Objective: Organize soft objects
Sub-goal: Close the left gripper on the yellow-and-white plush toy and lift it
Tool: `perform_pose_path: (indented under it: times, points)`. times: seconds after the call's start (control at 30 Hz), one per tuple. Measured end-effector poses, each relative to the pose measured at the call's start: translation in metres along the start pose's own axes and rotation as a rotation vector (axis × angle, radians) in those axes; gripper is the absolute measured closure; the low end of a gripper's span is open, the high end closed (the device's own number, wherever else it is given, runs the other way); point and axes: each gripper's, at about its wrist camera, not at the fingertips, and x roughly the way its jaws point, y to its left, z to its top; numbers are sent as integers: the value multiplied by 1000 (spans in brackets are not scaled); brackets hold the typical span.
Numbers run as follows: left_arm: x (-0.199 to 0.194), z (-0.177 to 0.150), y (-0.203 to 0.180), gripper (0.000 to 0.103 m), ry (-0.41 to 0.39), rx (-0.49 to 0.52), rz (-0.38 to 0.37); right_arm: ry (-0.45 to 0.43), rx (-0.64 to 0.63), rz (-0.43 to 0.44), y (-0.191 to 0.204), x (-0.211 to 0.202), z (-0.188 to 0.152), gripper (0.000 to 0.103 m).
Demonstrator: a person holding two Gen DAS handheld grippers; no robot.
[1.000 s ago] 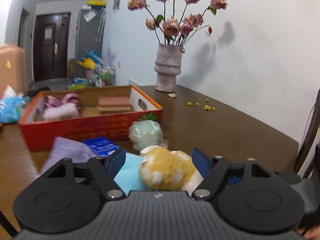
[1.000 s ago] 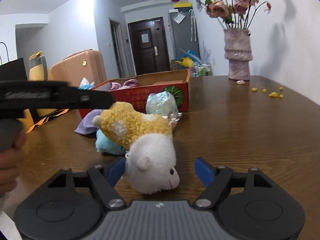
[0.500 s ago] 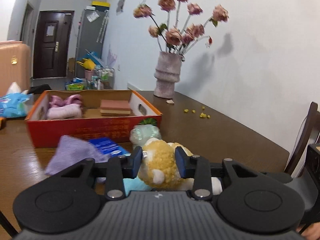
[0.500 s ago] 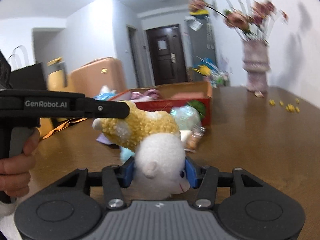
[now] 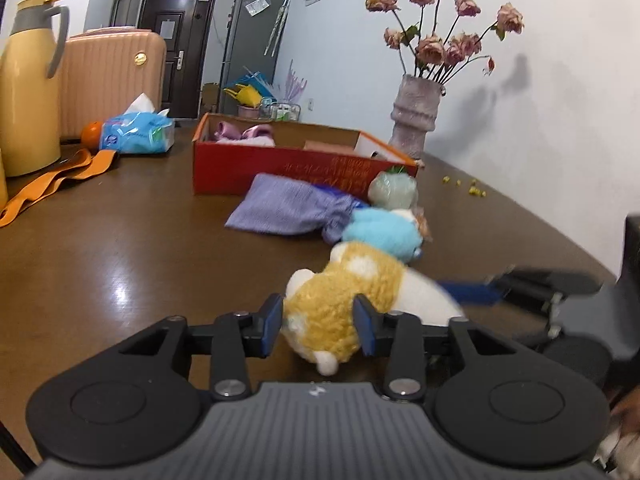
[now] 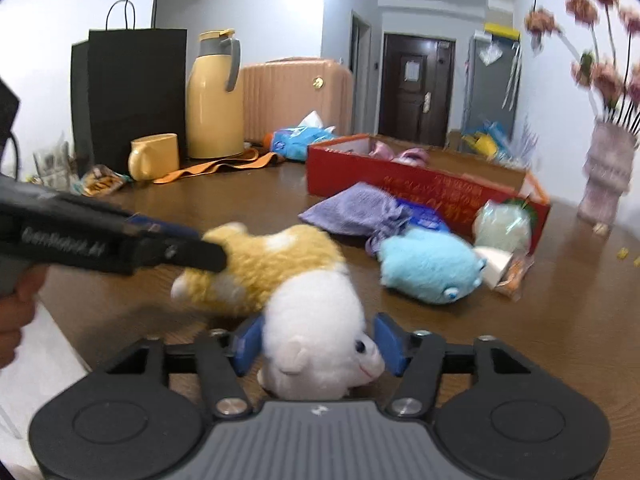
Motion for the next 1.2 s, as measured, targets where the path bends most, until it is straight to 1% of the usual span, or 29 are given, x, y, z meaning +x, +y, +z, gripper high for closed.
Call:
perform_pose_path:
  times: [0.07,0.2,0.23,0.27,0.33,0.43,0.47,0.5,0.53,0.63,0.67,0.77,0.8,0.83,0.87,0.9,0.93,0.97,1.0,1.07,1.17,1.2]
  points:
    - [-3,-3,5,56,-4,-18,-7,-15,17,-17,-1,-6,2,26]
    - [-5,-2,11,52,-15,-46,-41,-22,94,-1,-16,-12,7,26]
    - [-4,-2,12,48,-13,-51,-44,-22,110,3,-20,-12,7,26]
    - [-3,-2,12,47,-10,-60,-33,-23,125,11,-23,-13,7,26]
    - [1,-1,14,47,-8,-87,4,-22,166,50,-30,-10,6,26]
    - [5,0,22,47,-2,-153,-4,2,251,103,-39,-1,4,28]
    - [6,1,25,47,-1,-176,-5,4,277,112,-42,0,4,31]
    - [8,2,27,47,1,-198,8,5,296,125,-43,1,4,36]
    - [9,3,29,47,2,-220,19,3,309,147,-44,1,4,39]
    - [10,5,32,48,1,-248,16,6,316,166,-43,2,3,45]
    - [10,5,31,48,2,-251,4,10,315,171,-43,3,3,48]
    - [15,4,30,48,21,-262,-38,23,315,170,-40,7,2,48]
    - [17,3,29,50,27,-259,-36,23,318,171,-39,8,1,49]
    - [18,3,28,56,24,-255,-36,23,323,174,-39,9,1,49]
    - [18,3,26,66,15,-247,-50,23,322,174,-39,10,2,51]
    - [17,4,25,66,8,-240,-55,20,316,173,-37,9,3,54]
    - [16,4,23,68,-1,-233,-48,17,306,168,-36,8,5,55]
    - [16,6,21,69,-8,-221,-46,14,299,171,-34,7,6,61]
    - [17,9,19,69,-15,-213,-41,7,295,172,-33,5,8,62]
    - [19,22,14,69,-38,-183,-56,-19,283,144,-33,0,15,62]
    - [29,63,10,69,-77,-134,-121,-67,281,116,-51,-3,35,63]
    - [38,84,8,69,-87,-115,-156,-83,286,107,-63,-3,44,64]
